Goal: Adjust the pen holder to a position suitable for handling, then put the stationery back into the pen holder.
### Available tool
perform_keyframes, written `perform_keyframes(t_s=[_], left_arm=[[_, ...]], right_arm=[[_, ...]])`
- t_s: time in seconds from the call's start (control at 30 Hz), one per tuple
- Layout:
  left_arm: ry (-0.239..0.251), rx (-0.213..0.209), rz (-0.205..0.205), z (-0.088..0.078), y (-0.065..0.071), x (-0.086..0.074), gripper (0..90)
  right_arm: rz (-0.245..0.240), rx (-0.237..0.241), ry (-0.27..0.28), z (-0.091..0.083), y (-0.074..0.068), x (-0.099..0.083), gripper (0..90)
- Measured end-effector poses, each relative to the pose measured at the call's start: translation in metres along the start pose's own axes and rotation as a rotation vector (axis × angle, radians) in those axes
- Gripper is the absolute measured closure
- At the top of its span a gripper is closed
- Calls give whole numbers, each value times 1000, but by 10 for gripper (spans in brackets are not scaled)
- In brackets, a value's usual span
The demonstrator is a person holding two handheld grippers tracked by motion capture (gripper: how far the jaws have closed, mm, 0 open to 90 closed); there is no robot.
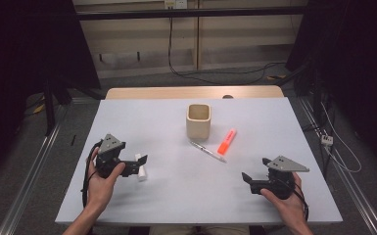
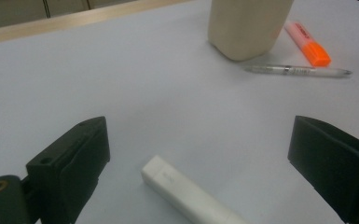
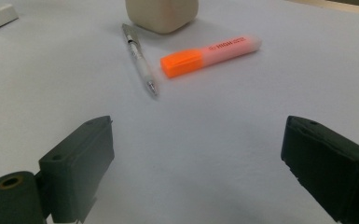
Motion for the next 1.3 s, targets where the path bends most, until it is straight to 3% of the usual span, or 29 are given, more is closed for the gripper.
perform_keyframes(t_s=[0.3,0.67,0.93,1.1,1.3], left_arm=[[-3,-11,-20,-6,1,-16,56],[-20,45,-85,-12,0,-23,56],[-107,65,-83,-9,5,-28,56],[-159,121,-105,-1,7,-29,61],[-225,128,-134,13,10,-28,125]], right_arm=[[-1,1,6,-2,-1,0,92],[0,-4,10,-4,1,0,92],[-2,-1,2,1,-1,2,92],[-3,3,-1,2,-2,2,92],[-5,3,4,-1,-1,0,92]])
Point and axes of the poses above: each handheld gripper's, and its own axes: z roughly forward along the jaws, x roughly out of its top, y roughly to its right, the point moved 2 cm from there along z, roughly forward along the jaws, and after that the axes turned 11 degrees about -z, right-handed, at the moved point
